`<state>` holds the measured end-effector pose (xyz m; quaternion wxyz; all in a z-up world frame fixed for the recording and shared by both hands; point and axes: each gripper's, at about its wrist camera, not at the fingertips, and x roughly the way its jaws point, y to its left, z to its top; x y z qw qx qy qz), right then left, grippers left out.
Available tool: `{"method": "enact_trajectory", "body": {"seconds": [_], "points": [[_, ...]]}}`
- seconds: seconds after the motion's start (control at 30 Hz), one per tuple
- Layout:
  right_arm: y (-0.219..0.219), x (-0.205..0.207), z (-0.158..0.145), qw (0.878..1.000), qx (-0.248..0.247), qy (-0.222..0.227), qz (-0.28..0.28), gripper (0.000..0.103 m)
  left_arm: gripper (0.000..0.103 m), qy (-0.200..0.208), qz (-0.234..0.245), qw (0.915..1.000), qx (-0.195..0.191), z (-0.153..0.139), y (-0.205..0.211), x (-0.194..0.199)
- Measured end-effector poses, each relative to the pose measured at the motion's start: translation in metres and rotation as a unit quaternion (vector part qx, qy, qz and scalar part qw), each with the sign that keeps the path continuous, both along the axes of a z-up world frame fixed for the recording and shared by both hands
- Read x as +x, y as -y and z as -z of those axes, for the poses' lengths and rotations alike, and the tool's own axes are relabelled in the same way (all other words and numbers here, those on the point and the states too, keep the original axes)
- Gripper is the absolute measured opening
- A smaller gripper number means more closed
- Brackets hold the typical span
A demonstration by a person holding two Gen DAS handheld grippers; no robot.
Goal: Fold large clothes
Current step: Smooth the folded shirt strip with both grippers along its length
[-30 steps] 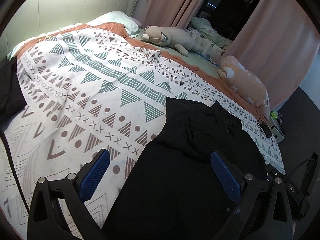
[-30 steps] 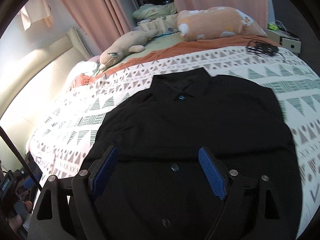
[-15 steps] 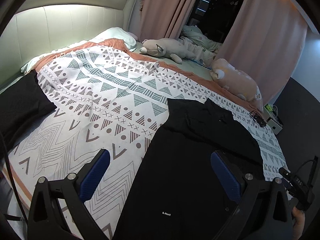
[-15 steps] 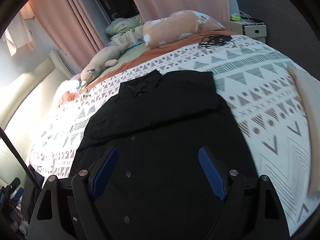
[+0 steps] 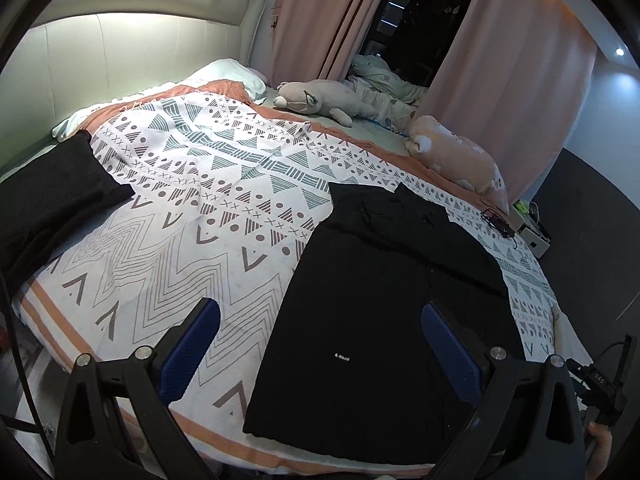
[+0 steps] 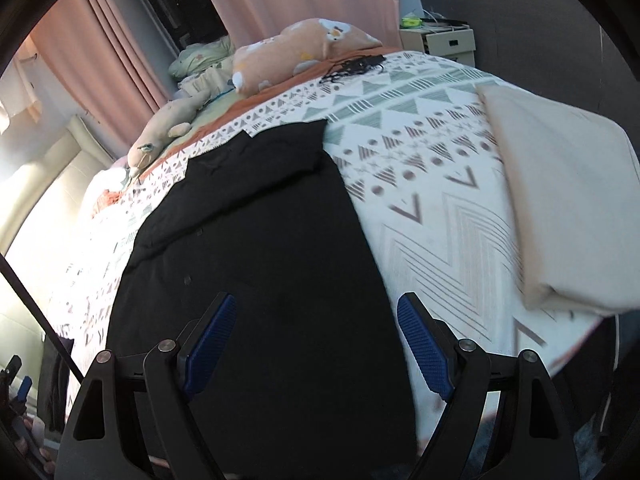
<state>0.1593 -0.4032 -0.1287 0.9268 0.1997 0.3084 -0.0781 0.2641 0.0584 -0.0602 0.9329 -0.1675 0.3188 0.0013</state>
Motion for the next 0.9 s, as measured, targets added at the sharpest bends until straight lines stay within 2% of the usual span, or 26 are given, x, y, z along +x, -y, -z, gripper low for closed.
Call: {"method": "enact_trajectory", "body": {"seconds": [0.13,0.37,0.5,0.63,0.87,0.9], "points": [[0.01,-0.031,0.005,1.0,0.001,-0.01,-0.012,0.082,0.103,-0.001,0.002,1.0,-0.009,0.007,-0.011,-0.018],[0.037,-0.062,0.02,0.999,0.015,-0.033,-0.012,0.082,0.103,-0.028,0.018,0.9992,-0.022,0.033,-0.028,-0.032],[0.043,-0.069,0.031,0.998,0.034,-0.04,-0.024,0.083,0.103,-0.046,0.031,0.9966,-0.06,0.057,-0.039,-0.035],[0.052,-0.066,0.049,0.994,0.09,-0.034,-0.057,0.083,0.088,-0.076,0.043,0.9934,-0.075,0.08,-0.042,-0.03],[0.064,-0.054,0.075,0.988,0.125,-0.04,-0.086,0.083,0.073,-0.128,0.066,0.9811,-0.129,0.125,-0.042,-0.014],[0.067,-0.052,0.077,0.987,0.129,-0.04,-0.086,0.079,0.073,-0.134,0.07,0.9792,-0.136,0.129,-0.041,-0.011]]}}
